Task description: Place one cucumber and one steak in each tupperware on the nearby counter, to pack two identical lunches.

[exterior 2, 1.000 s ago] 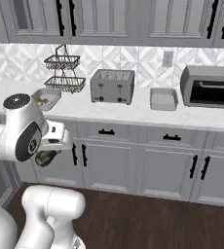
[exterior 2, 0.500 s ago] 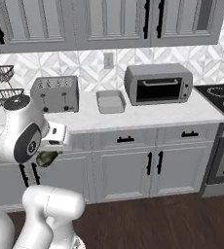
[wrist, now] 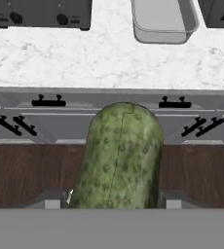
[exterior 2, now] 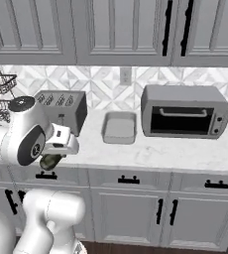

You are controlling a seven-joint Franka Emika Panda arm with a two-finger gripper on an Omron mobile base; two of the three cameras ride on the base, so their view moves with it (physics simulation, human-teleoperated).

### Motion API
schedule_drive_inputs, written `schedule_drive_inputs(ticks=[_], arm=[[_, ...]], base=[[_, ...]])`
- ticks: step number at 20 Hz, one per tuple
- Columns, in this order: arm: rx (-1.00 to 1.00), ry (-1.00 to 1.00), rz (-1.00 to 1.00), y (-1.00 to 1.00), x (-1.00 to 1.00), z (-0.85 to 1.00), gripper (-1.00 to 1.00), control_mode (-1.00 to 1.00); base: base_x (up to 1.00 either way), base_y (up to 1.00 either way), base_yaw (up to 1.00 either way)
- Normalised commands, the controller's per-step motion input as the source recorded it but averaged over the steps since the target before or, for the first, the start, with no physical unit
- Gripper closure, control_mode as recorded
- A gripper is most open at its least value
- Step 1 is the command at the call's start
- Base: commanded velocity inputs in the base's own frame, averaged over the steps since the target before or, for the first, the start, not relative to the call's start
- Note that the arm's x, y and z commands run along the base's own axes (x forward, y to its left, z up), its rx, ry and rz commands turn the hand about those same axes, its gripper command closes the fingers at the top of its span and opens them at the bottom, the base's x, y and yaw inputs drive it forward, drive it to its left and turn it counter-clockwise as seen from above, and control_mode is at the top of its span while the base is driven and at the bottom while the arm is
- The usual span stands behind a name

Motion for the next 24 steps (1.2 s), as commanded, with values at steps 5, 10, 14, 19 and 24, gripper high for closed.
schedule_drive_inputs(ticks=[5, 10, 14, 19, 24], arm=[[0.00, 0.00, 0.00, 0.00, 0.00, 0.00, 1.00, 1.00], [0.00, 0.00, 0.00, 0.00, 0.00, 0.00, 1.00, 1.00], [0.00, 0.00, 0.00, 0.00, 0.00, 0.00, 1.00, 1.00], [0.00, 0.00, 0.00, 0.00, 0.00, 0.00, 1.00, 1.00], [0.01, 0.00, 0.04, 0.00, 0.54, -0.18, 1.00, -1.00]], base=[[0.79, -0.69, 0.45], [0.14, -0.74, 0.03], [0.12, 0.04, 0.00], [0.37, 0.16, 0.00], [0.05, 0.00, 0.00]])
